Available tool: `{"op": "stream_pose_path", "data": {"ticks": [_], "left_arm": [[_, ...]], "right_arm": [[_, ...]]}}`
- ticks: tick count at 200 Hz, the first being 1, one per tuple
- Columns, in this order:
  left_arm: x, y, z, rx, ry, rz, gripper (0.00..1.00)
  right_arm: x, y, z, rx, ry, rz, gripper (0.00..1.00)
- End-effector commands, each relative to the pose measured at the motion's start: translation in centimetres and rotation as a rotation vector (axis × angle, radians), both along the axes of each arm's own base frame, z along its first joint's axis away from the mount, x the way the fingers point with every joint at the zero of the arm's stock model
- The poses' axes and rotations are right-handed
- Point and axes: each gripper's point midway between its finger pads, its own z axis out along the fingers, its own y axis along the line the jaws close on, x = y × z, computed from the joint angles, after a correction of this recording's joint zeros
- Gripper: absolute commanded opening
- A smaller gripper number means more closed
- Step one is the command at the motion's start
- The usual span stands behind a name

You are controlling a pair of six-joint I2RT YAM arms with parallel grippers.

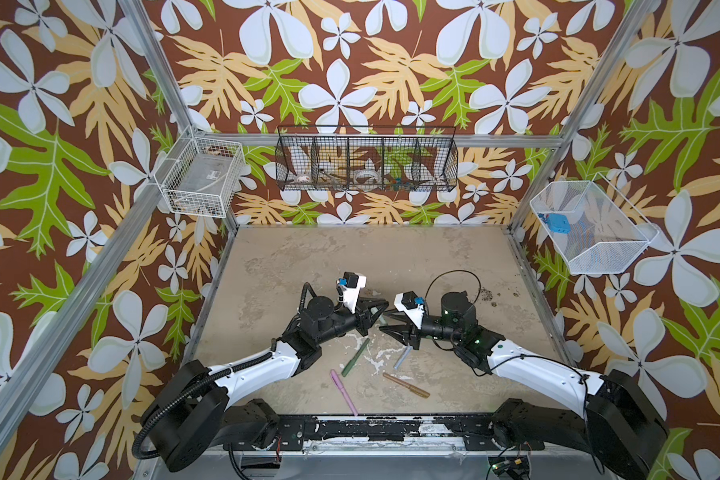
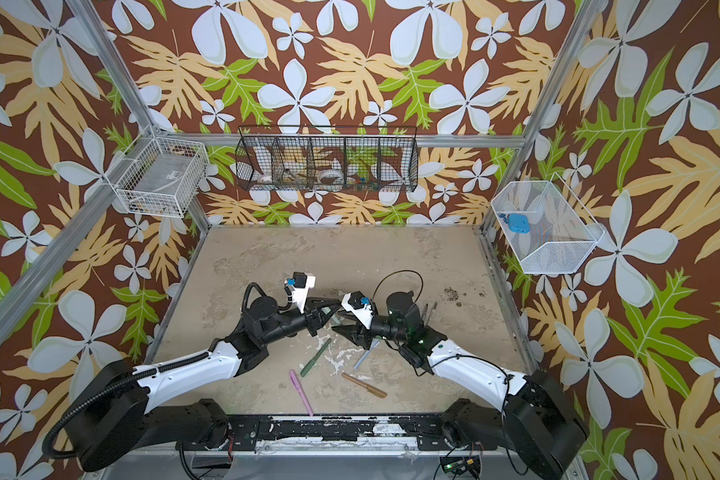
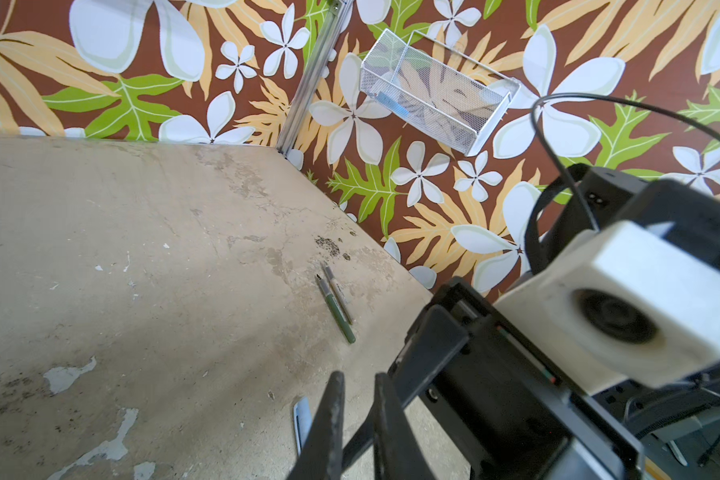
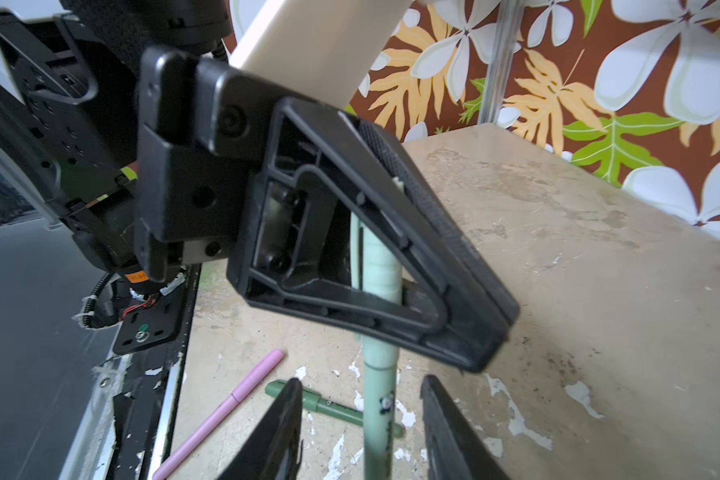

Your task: Open the pen caps

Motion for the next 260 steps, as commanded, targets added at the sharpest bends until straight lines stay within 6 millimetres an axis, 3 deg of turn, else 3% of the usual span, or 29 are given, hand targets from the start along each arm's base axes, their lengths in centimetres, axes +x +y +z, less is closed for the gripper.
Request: {"op": "stream_pose_path", "data": {"ticks": [1, 64, 94, 107, 129, 156, 214, 260], "left_arm": [[-0.6, -0.5, 1.1, -0.027, -0.052, -0.047, 0.00], [-1.1, -0.8, 1.4, -0.044, -0.052, -0.086, 0.00], [-1.1, -0.8, 1.3, -0.044, -0.048, -0.084, 0.00], [-1.0, -0.8, 1.4, -0.045, -0.048, -0.078, 0.07], [-0.7, -0.6, 1.2, -0.044, -0.038, -0.058, 0.28], [-0.4, -0.4, 1.3, -0.044, -0.039, -0.035, 0.39], [-0.2, -0.3, 1.1, -0.040, -0.030, -0.024, 0.42], [-0.3, -0.6, 0.9, -0.038, -0.024, -0.041, 0.34]], "right_arm": [[-0.8, 0.5, 0.1, 0.016, 0.026, 0.062, 0.43], [-1.0, 0.7, 0.0, 0.022, 0.028, 0.079, 0.24], [-0.7, 0.7, -0.1, 0.020, 0.031, 0.071, 0.08], [-0.6, 0.6, -0.2, 0.020, 0.030, 0.060, 0.00], [0.2, 0.3, -0.1, 0.015, 0.024, 0.009, 0.00], [1.3, -0.3, 0.1, 0.012, 0.005, -0.075, 0.00], [2.2, -1.4, 0.6, 0.017, -0.031, -0.165, 0.00], [2.2, -1.3, 0.5, 0.010, -0.026, -0.162, 0.00]]}}
